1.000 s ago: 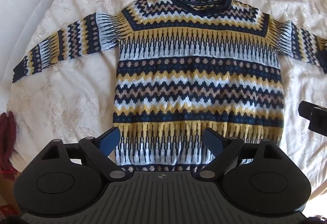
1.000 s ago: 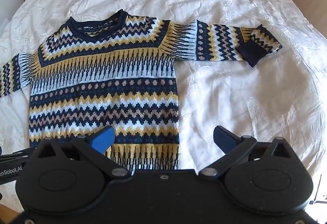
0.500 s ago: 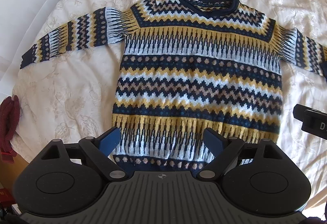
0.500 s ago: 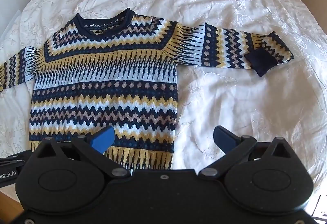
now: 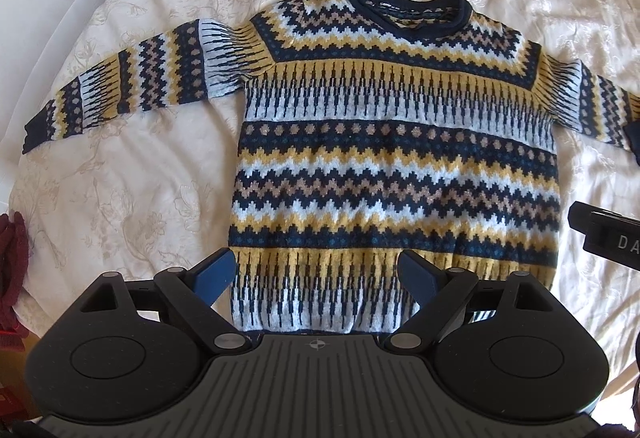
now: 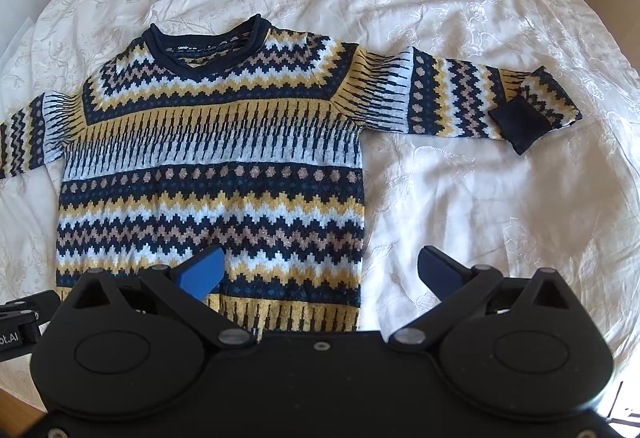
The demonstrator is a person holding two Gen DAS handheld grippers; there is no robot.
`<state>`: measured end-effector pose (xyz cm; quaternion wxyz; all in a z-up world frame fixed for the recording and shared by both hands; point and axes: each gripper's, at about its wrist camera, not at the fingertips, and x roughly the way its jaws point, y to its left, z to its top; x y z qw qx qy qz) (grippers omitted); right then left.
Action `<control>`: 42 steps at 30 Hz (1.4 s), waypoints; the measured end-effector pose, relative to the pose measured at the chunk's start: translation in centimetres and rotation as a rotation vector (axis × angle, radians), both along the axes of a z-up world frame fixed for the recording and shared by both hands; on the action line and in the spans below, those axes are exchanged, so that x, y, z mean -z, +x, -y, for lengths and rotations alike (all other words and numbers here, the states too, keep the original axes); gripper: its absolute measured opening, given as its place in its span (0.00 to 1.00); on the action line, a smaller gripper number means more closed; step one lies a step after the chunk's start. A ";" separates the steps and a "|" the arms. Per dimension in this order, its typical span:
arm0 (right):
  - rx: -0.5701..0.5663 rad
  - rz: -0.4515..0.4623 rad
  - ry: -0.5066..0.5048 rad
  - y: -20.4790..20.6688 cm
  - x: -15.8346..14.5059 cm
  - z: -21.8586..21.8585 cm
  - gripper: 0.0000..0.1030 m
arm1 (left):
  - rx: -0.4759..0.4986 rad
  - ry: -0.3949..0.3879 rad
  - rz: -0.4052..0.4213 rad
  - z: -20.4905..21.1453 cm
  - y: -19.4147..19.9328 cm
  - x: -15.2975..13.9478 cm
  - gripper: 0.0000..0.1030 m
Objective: Fold small clothes
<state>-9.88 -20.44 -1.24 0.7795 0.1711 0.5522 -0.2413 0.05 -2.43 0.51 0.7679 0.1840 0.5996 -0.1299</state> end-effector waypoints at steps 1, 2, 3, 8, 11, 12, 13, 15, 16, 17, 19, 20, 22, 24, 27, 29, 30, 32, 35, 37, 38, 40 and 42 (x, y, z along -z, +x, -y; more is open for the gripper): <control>0.005 -0.002 0.002 0.2 0.0 -0.3 0.99 | 0.001 -0.003 0.002 -0.3 0.4 0.0 0.86; 0.006 -0.002 0.004 0.4 0.0 -0.7 0.99 | 0.001 -0.005 0.003 -0.5 0.8 0.0 0.86; 0.005 -0.005 0.002 0.7 -0.1 -1.0 0.99 | 0.001 -0.007 0.001 -0.7 1.1 0.0 0.86; 0.007 -0.010 -0.004 1.9 -0.3 -2.6 0.99 | 0.016 -0.014 0.002 -1.4 2.6 0.0 0.86; 0.007 -0.003 0.000 2.3 -0.6 -3.3 0.99 | 0.019 -0.019 0.003 -1.8 3.2 -0.1 0.86; 0.007 -0.001 -0.003 2.4 -0.7 -3.4 0.99 | 0.019 -0.022 0.003 -1.9 3.3 -0.1 0.86; 0.007 0.000 -0.005 2.5 -0.8 -3.6 0.99 | 0.019 -0.024 0.004 -2.0 3.4 -0.1 0.86; 0.009 0.000 -0.007 2.7 -0.9 -3.9 0.99 | 0.020 -0.027 0.006 -2.1 3.7 -0.2 0.86; 0.011 0.001 -0.008 2.7 -1.0 -3.9 0.99 | 0.019 -0.029 0.006 -2.1 3.7 -0.2 0.86; 0.013 0.002 -0.010 2.8 -1.0 -4.0 0.99 | 0.018 -0.031 0.005 -2.2 3.9 -0.2 0.86; 0.015 0.003 -0.012 2.9 -1.1 -4.1 0.99 | 0.017 -0.034 0.003 -2.3 4.0 -0.1 0.86; 0.018 0.002 -0.013 2.9 -1.1 -4.1 0.99 | 0.018 -0.036 0.003 -2.3 4.0 -0.1 0.86; 0.022 0.002 -0.014 3.0 -1.0 -4.2 0.99 | 0.018 -0.034 0.004 -2.3 4.1 -0.1 0.86; 0.023 0.001 -0.012 3.1 -0.9 -4.1 0.99 | 0.016 -0.033 0.003 -2.4 4.1 0.0 0.86; 0.021 -0.006 -0.012 3.2 -0.7 -4.3 0.99 | 0.011 -0.035 -0.003 -2.7 4.2 0.3 0.86; 0.020 -0.011 -0.011 3.2 -0.6 -4.4 0.99 | 0.014 -0.033 -0.007 -2.7 4.2 0.5 0.86; 0.020 -0.013 -0.011 3.3 -0.5 -4.5 0.99 | 0.015 -0.033 -0.009 -2.8 4.2 0.6 0.86; 0.018 -0.017 -0.013 3.3 -0.5 -4.7 0.99 | 0.019 -0.036 -0.014 -2.9 4.2 0.8 0.86; 0.018 -0.020 -0.015 3.4 -0.4 -5.0 0.99 | 0.025 -0.043 -0.020 -3.0 4.3 1.1 0.85; 0.023 -0.021 -0.017 3.5 -0.4 -5.1 0.99 | 0.033 -0.048 -0.019 -3.0 4.3 1.2 0.84; 0.027 -0.022 -0.018 3.5 -0.4 -5.2 0.99 | 0.040 -0.055 -0.019 -3.1 4.4 1.3 0.84; 0.034 -0.025 -0.019 3.5 -0.3 -5.2 0.99 | 0.057 -0.067 -0.026 -3.1 4.5 1.5 0.83; 0.039 -0.026 -0.021 3.5 -0.2 -5.3 0.99 | 0.073 -0.079 -0.037 -3.1 4.5 1.8 0.82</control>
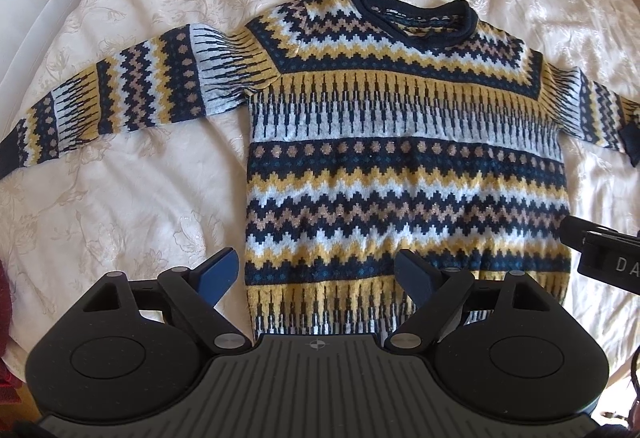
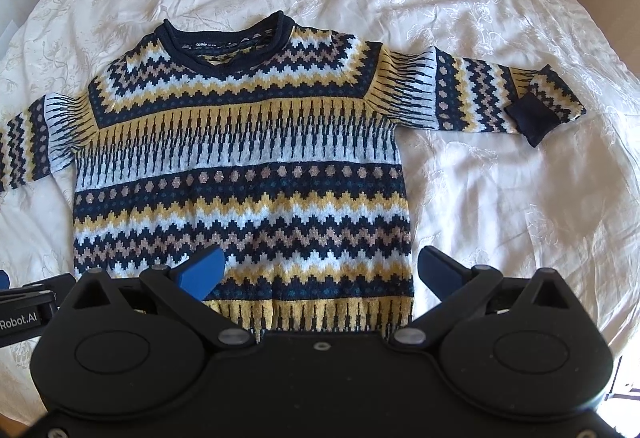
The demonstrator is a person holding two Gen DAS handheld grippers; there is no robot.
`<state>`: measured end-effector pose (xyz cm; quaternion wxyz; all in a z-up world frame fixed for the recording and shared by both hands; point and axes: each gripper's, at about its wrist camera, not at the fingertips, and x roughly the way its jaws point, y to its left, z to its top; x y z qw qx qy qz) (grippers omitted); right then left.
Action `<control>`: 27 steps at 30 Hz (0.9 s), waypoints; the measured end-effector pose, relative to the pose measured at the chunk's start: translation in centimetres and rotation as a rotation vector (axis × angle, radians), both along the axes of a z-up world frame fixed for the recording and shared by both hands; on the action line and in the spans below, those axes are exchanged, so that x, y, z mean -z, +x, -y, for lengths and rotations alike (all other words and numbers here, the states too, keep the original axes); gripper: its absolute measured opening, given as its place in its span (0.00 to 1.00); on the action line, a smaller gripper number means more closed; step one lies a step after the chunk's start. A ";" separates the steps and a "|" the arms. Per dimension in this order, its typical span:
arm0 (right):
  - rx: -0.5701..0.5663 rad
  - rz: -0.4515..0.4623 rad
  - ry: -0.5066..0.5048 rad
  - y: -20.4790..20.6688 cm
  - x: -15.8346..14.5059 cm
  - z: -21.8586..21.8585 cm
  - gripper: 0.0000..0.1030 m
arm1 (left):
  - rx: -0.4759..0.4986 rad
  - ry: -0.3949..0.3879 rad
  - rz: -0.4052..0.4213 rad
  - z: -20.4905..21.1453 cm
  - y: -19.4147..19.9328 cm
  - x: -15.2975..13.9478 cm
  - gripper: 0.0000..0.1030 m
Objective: Fold small clothes
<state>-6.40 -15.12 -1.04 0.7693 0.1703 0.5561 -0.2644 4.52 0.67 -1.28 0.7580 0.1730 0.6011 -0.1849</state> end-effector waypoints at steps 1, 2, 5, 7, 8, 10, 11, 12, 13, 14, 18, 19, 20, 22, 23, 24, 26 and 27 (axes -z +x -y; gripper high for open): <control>0.001 -0.001 -0.001 0.0 0.1 -0.1 0.99 | 0.007 -0.003 -0.004 0.0 0.0 0.1 0.81; 0.001 -0.003 -0.004 0.0 0.2 -0.2 0.99 | 0.015 -0.006 -0.007 -0.1 0.0 0.4 0.81; -0.012 -0.012 -0.021 0.2 0.6 -0.6 0.99 | 0.036 -0.008 -0.002 -0.1 -0.1 0.8 0.80; -0.016 -0.026 -0.034 0.2 1.0 -0.8 0.99 | 0.054 -0.010 0.001 -0.1 0.0 1.2 0.80; -0.017 -0.026 -0.035 0.2 1.1 -0.9 0.99 | 0.063 -0.009 -0.001 -0.1 0.0 1.4 0.79; -0.015 -0.039 -0.027 0.2 1.5 -0.9 0.99 | 0.077 -0.012 0.000 0.0 0.0 1.8 0.79; -0.009 -0.048 -0.022 0.2 1.7 -0.8 0.99 | 0.086 -0.014 0.000 0.0 0.0 2.0 0.79; -0.003 -0.055 -0.016 0.2 1.9 -0.8 0.99 | 0.094 -0.012 -0.001 0.1 -0.1 2.1 0.79; 0.002 -0.059 -0.010 0.1 2.1 -0.7 0.99 | 0.102 -0.008 -0.001 0.2 -0.1 2.3 0.79; 0.005 -0.062 -0.005 0.1 2.2 -0.6 0.99 | 0.109 0.000 0.001 0.3 -0.2 2.4 0.79; 0.016 -0.072 0.016 0.0 2.7 -0.4 0.99 | 0.115 0.030 0.008 0.9 -0.4 2.9 0.79; 0.017 -0.073 0.023 0.0 2.9 -0.3 0.99 | 0.112 0.034 0.008 1.0 -0.4 2.9 0.79; 0.015 -0.074 0.029 0.0 3.0 -0.2 0.99 | 0.106 0.042 0.004 1.3 -0.4 3.1 0.79; 0.005 -0.068 0.045 0.1 3.3 0.1 0.99 | 0.095 0.060 -0.009 1.7 -0.5 3.5 0.79; -0.003 -0.067 0.052 0.1 3.5 0.3 0.99 | 0.084 0.074 -0.019 1.9 -0.5 3.7 0.79; -0.011 -0.070 0.060 0.1 3.7 0.6 0.99 | 0.074 0.083 -0.024 2.1 -0.6 3.7 0.79; -0.024 -0.072 0.075 0.1 4.0 1.1 0.99 | 0.050 0.102 -0.024 2.5 -0.8 3.8 0.79; -0.031 -0.072 0.087 0.1 4.2 1.4 0.99 | 0.042 0.114 -0.022 2.7 -1.0 3.8 0.79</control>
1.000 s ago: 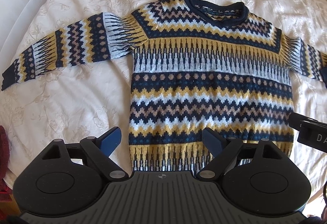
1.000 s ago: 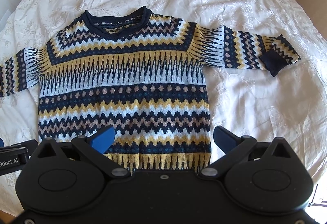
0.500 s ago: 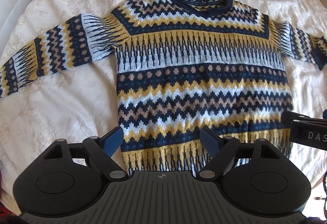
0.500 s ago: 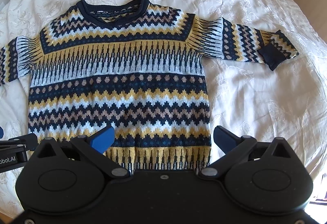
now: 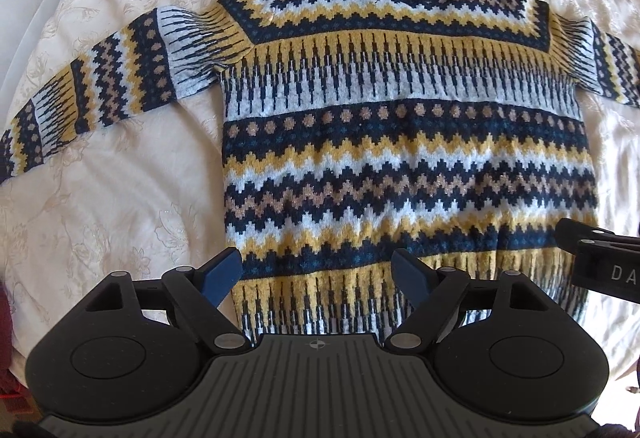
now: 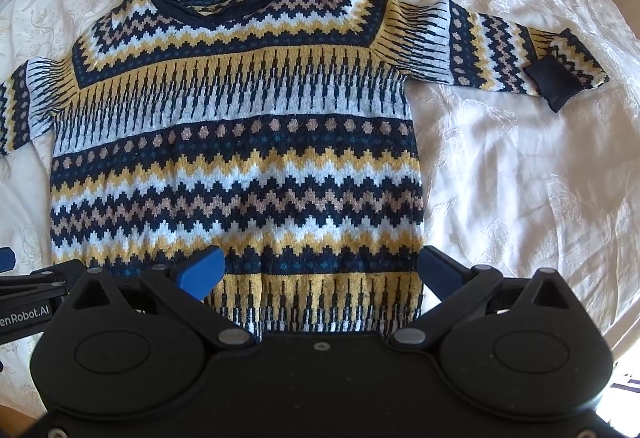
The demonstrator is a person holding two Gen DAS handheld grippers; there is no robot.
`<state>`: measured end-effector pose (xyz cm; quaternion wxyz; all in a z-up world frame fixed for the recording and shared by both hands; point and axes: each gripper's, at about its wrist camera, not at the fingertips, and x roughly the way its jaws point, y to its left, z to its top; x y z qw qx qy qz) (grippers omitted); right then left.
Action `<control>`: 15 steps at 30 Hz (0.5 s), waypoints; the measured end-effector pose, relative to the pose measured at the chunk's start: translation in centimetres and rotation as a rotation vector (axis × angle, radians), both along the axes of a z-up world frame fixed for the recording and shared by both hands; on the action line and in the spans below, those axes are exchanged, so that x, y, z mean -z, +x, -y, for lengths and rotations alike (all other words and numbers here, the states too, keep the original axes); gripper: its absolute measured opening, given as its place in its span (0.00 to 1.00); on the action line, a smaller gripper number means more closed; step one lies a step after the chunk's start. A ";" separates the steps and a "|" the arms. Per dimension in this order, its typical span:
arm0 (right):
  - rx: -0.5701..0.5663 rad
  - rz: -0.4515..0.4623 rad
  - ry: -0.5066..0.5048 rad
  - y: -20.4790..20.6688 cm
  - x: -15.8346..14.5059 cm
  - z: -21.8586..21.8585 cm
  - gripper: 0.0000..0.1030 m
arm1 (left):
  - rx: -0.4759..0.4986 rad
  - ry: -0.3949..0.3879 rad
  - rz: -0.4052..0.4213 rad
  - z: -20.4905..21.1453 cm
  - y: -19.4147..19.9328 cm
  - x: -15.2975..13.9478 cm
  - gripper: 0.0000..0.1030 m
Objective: Fold small clothes
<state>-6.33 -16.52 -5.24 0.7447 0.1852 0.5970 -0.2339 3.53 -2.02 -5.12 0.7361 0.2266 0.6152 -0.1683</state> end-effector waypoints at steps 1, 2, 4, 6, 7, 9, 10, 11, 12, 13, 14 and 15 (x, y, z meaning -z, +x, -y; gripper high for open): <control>-0.005 0.003 0.009 -0.1 0.1 0.3 0.99 | -0.006 0.010 0.002 0.2 -0.1 0.0 0.79; -0.013 0.005 0.016 -0.1 0.3 0.6 0.99 | -0.015 0.016 0.005 0.5 -0.3 0.0 0.79; -0.034 -0.001 0.023 -0.1 0.7 1.2 0.99 | -0.031 0.024 0.000 1.0 -0.5 0.1 0.79; -0.056 -0.007 0.025 -0.3 1.0 1.7 0.99 | -0.044 0.027 -0.009 1.6 -0.8 0.3 0.79; -0.064 -0.007 0.025 -0.3 1.1 1.9 0.99 | -0.047 0.029 -0.010 1.8 -0.9 0.3 0.79; -0.082 -0.006 0.024 -0.4 1.4 2.5 0.99 | -0.049 0.041 -0.010 2.4 -1.3 0.4 0.79; -0.091 -0.002 0.024 -0.5 1.5 2.8 0.99 | -0.050 0.046 -0.011 2.6 -1.4 0.5 0.79; -0.097 0.002 0.025 -0.5 1.6 3.0 0.99 | -0.051 0.051 -0.014 3.0 -1.6 0.6 0.79; -0.100 0.009 0.028 -0.6 1.8 3.4 0.99 | -0.052 0.057 -0.016 3.2 -1.8 0.7 0.79; -0.101 0.013 0.032 -0.6 1.9 3.7 0.99 | -0.052 0.063 -0.019 3.4 -1.9 0.8 0.79; -0.101 0.011 0.038 -0.7 2.1 4.0 0.99 | -0.053 0.069 -0.021 3.7 -2.0 1.0 0.79; -0.101 0.006 0.048 -0.7 2.4 4.2 0.99 | -0.054 0.072 -0.024 3.9 -2.2 1.1 0.79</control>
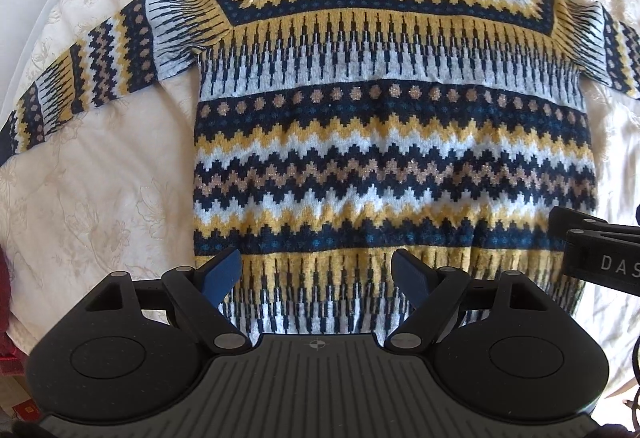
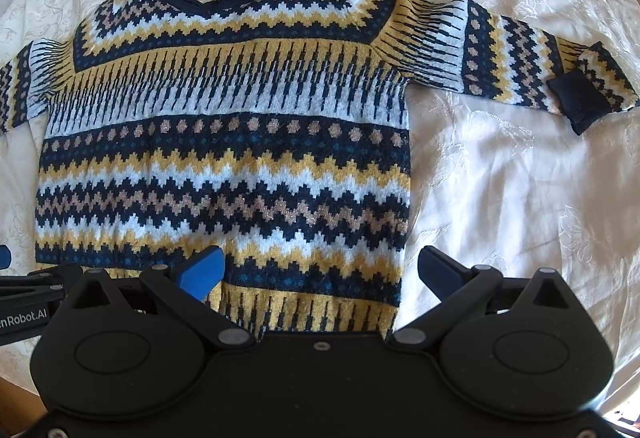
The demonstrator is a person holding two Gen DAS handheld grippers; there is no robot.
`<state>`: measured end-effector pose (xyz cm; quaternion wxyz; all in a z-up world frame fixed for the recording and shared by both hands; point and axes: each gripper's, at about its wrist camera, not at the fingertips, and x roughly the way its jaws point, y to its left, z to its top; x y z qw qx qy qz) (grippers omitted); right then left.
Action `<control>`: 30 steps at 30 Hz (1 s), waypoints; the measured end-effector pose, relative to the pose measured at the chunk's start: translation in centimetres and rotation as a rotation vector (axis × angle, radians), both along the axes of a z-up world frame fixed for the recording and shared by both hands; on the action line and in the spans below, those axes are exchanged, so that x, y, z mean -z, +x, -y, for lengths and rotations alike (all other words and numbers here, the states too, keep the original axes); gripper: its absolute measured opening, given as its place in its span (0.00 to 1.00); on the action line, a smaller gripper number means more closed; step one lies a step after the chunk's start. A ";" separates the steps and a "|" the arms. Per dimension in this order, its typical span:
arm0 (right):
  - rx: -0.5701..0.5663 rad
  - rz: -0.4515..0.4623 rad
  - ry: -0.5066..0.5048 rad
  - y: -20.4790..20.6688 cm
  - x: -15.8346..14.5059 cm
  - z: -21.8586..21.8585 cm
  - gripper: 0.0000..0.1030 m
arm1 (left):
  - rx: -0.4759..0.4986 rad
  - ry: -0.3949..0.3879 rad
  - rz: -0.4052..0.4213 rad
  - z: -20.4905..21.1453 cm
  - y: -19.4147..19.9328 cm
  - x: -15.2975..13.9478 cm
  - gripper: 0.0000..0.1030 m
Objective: Fold small clothes
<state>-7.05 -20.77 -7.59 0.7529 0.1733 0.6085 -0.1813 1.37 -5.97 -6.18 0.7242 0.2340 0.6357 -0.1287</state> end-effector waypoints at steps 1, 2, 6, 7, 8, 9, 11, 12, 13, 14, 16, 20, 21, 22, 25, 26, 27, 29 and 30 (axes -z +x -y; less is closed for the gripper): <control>0.002 -0.005 0.014 0.0 0.3 0.3 0.99 | -0.002 0.003 -0.004 0.2 -0.1 0.1 0.79; 0.008 -0.009 0.032 -0.2 0.7 0.7 0.99 | -0.003 0.006 -0.010 0.4 -0.2 0.3 0.79; 0.037 -0.054 0.108 -0.5 2.3 2.1 0.99 | -0.006 0.022 -0.029 1.2 -0.7 1.0 0.79; 0.040 -0.068 0.113 -0.6 2.7 2.3 0.99 | -0.007 0.023 -0.033 1.4 -0.7 1.2 0.79; 0.037 -0.083 0.116 -0.6 3.1 2.6 0.99 | -0.009 0.025 -0.037 1.6 -0.8 1.4 0.79; 0.027 -0.094 0.117 -0.6 3.5 2.8 0.99 | -0.012 0.028 -0.041 1.7 -0.8 1.6 0.79; 0.010 -0.124 0.106 -0.6 4.5 3.2 0.99 | -0.022 0.032 -0.051 2.1 -0.8 2.0 0.79; 0.004 -0.137 0.097 -0.5 5.0 3.4 0.99 | -0.026 0.036 -0.056 2.2 -0.8 2.3 0.79; -0.003 -0.148 0.090 -0.5 5.5 3.5 0.99 | -0.030 0.041 -0.060 2.3 -0.7 2.6 0.79; -0.012 -0.164 0.081 -0.4 6.2 3.6 0.99 | -0.033 0.047 -0.065 2.4 -0.7 2.9 0.79; -0.031 -0.192 0.057 -0.4 7.4 3.8 0.99 | -0.044 0.055 -0.076 2.6 -0.7 3.6 0.79; -0.087 -0.220 0.022 -0.7 9.6 3.9 0.99 | -0.050 0.069 -0.094 2.9 -0.9 5.3 0.79; -0.099 -0.205 0.024 -0.9 10.0 4.0 0.99 | -0.045 0.071 -0.093 3.0 -0.9 5.6 0.80; -0.102 -0.192 0.027 -1.1 10.1 4.0 0.99 | -0.040 0.072 -0.090 3.1 -1.0 6.0 0.80; -0.101 -0.154 0.044 -1.7 10.5 4.1 1.00 | -0.036 0.076 -0.075 3.5 -1.3 7.0 0.80; -0.103 -0.144 0.048 -1.8 10.6 4.0 1.00 | -0.040 0.078 -0.075 3.6 -1.3 7.3 0.80; -0.106 -0.128 0.055 -2.2 10.8 4.1 1.00 | -0.042 0.077 -0.077 3.7 -1.3 7.7 0.80; -0.100 -0.102 0.077 -2.5 11.2 4.3 1.00 | -0.051 0.083 -0.078 3.8 -1.5 8.2 0.80; -0.097 -0.089 0.092 -2.8 11.3 4.8 1.00 | -0.053 0.093 -0.078 4.0 -1.6 8.5 0.80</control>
